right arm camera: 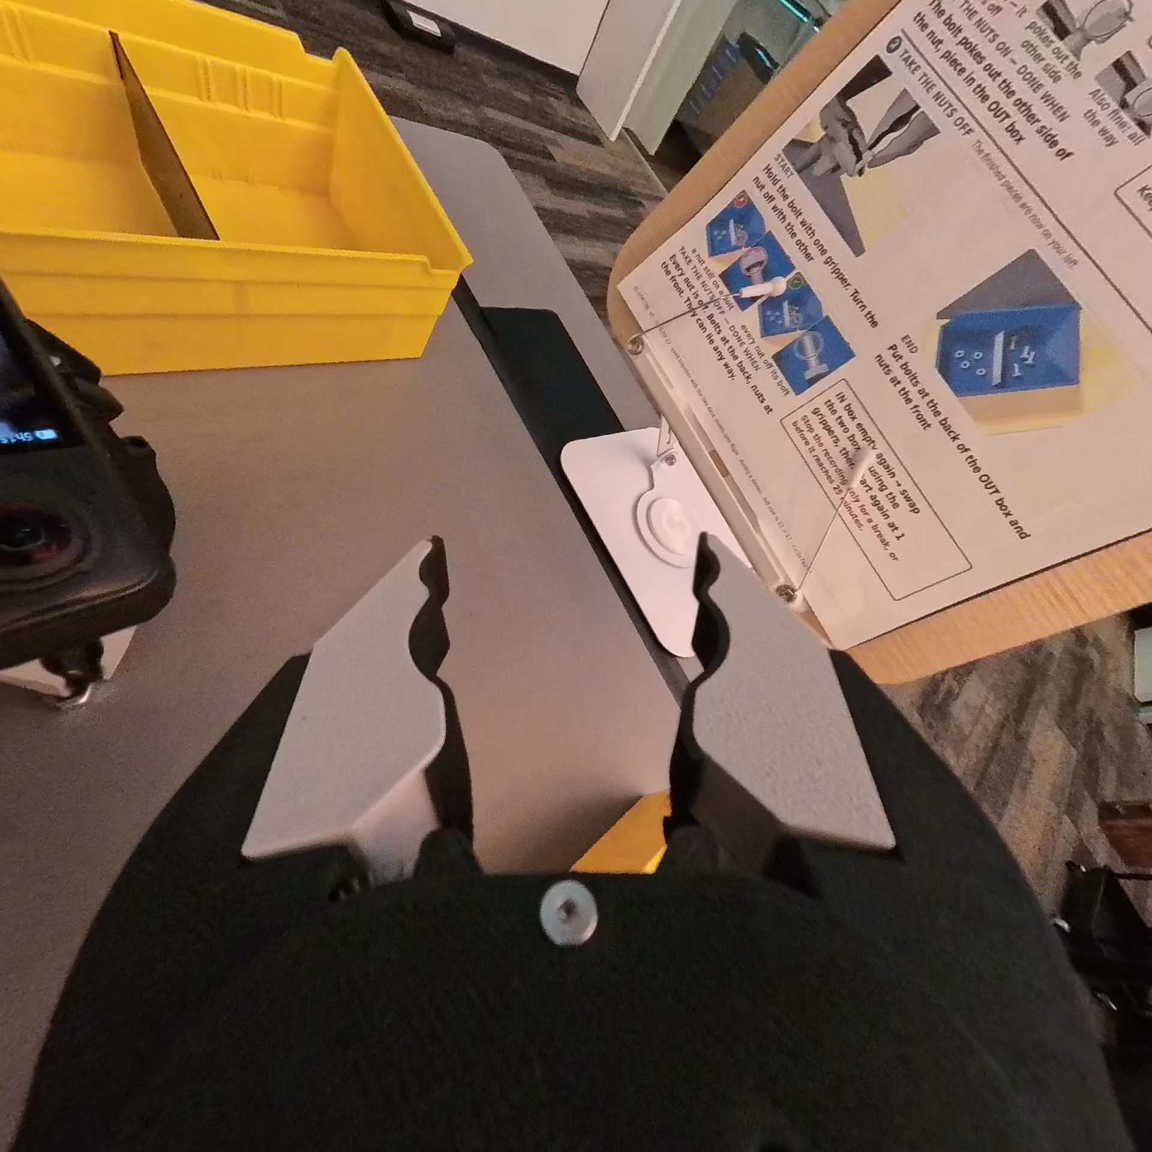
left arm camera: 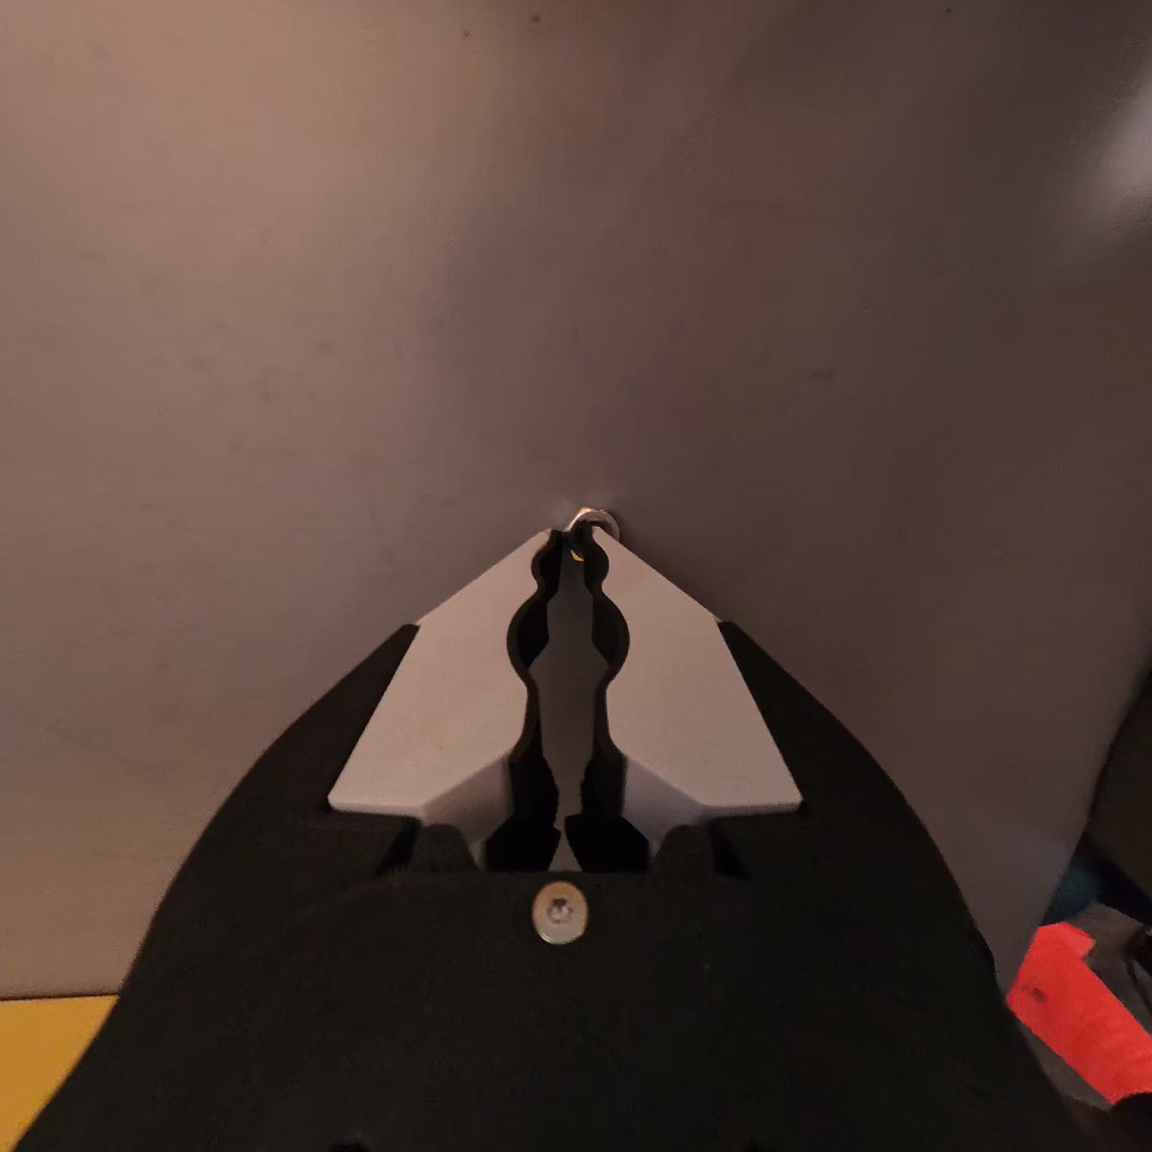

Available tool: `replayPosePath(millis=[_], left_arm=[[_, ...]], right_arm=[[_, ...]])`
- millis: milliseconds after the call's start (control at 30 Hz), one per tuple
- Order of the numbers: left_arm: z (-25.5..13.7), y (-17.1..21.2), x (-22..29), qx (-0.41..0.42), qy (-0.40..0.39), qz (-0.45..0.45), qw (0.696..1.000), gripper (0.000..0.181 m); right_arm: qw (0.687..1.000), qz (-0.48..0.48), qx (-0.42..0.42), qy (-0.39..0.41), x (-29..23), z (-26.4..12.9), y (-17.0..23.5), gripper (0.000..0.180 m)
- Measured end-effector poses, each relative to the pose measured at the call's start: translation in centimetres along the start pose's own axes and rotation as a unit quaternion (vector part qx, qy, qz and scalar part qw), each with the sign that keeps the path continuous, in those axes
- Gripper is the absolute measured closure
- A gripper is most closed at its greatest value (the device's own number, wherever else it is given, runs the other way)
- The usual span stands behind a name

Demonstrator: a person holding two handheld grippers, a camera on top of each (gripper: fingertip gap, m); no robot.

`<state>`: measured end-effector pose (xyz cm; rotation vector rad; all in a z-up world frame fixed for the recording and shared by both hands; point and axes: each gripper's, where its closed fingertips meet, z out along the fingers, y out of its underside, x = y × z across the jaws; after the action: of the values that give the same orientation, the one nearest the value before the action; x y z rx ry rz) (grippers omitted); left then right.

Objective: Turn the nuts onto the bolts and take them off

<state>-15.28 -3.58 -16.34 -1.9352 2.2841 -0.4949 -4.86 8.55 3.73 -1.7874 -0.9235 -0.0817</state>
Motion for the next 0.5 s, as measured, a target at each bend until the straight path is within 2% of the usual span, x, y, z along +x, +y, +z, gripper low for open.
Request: replayPosePath(millis=[167,233,367,433,500], left_arm=[[-2.1,-1.2,0.6,0.051,0.035,-0.022,0.998,0.169],[-4.2,-1.4,-0.2,0.076,0.018,-0.041,0.996,0.17],[-11.1,-0.7,-4.3,0.156,-0.099,-0.062,0.981,0.173],[-16.1,0.5,-7.5,0.217,-0.188,-0.095,0.953,0.171],[-20.5,3.1,-10.9,0.263,-0.276,-0.147,0.913,0.163]], right_arm=[[1.0,-0.002,0.012,0.01,0.5,-0.8,-0.5,0.101],[1.0,-0.003,0.017,0.016,0.8,-1.2,-0.8,0.101],[0.999,-0.004,0.033,0.025,1.2,-2.2,-1.5,0.101],[0.999,-0.006,0.039,0.031,1.5,-2.7,-1.8,0.101],[0.998,-0.01,0.041,0.037,1.7,-3.2,-2.0,0.101]])
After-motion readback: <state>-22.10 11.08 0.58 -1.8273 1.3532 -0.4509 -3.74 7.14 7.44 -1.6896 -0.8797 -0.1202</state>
